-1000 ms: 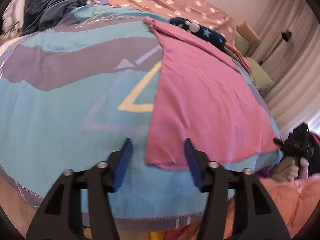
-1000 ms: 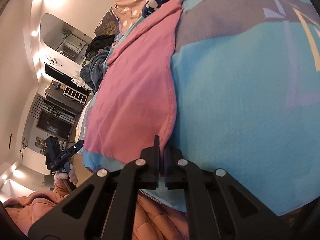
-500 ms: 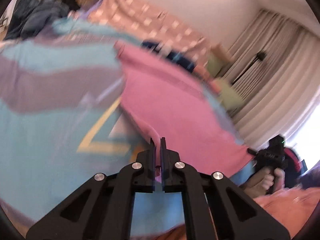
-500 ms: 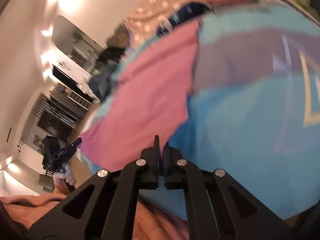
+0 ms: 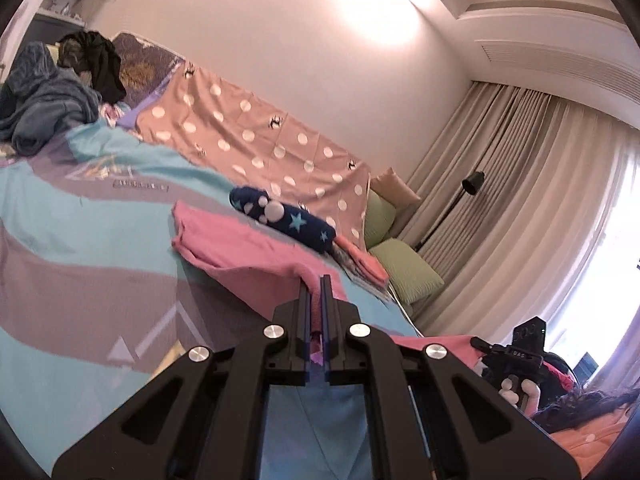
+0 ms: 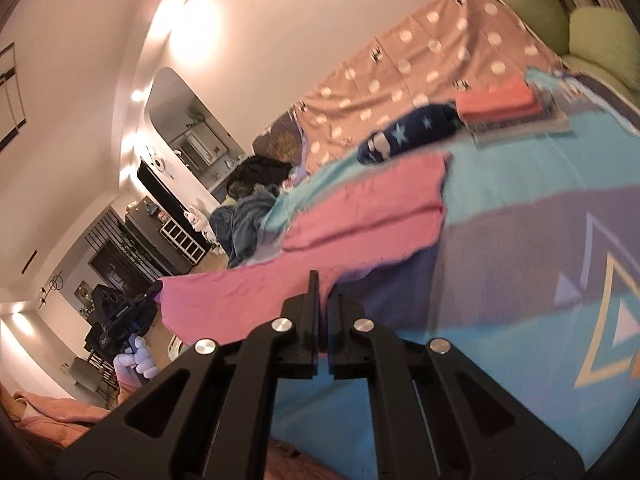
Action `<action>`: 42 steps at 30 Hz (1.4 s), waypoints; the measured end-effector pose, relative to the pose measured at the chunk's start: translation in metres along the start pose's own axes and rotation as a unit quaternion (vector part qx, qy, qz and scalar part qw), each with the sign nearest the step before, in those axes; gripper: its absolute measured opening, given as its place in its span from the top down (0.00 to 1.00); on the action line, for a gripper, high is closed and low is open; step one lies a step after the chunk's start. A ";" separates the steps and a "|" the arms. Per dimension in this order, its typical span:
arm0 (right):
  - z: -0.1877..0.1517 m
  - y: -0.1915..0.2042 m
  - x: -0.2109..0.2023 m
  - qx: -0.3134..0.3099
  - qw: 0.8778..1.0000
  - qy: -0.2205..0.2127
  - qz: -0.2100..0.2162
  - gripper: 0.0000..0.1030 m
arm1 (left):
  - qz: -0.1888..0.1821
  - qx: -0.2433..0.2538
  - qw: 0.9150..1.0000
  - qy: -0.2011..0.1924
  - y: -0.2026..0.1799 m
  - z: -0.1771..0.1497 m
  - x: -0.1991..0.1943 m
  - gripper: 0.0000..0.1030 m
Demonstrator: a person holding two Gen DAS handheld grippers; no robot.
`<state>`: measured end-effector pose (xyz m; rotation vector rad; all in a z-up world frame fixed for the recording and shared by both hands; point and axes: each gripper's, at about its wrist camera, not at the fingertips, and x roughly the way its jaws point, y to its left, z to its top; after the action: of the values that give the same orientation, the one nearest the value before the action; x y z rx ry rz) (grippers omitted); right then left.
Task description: Fold small clothes
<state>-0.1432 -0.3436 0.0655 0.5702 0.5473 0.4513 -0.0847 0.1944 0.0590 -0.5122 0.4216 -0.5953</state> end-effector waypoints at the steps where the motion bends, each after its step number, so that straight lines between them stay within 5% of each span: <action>1: 0.007 -0.001 0.003 -0.006 1.000 -0.001 -0.009 0.97 | 0.002 -0.002 1.000 -0.002 0.002 0.004 0.001 0.96; 16: 0.086 -0.027 0.099 -0.037 0.996 -0.004 -0.085 0.97 | 0.034 0.008 0.999 0.028 0.031 0.072 0.098 0.96; 27: 0.160 -0.072 0.205 -0.021 0.989 0.016 -0.146 0.97 | 0.078 0.004 0.995 0.065 0.057 0.119 0.212 0.96; 35: 0.192 -0.138 0.325 -0.001 0.973 0.063 -0.223 0.96 | 0.181 -0.013 0.978 0.099 0.118 0.141 0.316 0.95; 37: 0.188 -0.158 0.351 0.006 0.964 0.067 -0.257 0.86 | 0.220 0.016 0.969 0.110 0.137 0.141 0.346 0.88; 39: 0.183 -0.169 0.356 0.019 0.966 0.072 -0.248 0.83 | 0.256 0.041 0.957 0.129 0.150 0.140 0.365 0.87; 42: 0.180 -0.175 0.349 0.000 0.969 0.068 -0.238 0.79 | 0.249 0.046 0.957 0.142 0.163 0.138 0.366 0.79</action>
<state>0.2742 -0.3557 -0.0372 0.3897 0.7911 0.0334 0.3286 0.1285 -0.0058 -0.2149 0.7638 -0.1965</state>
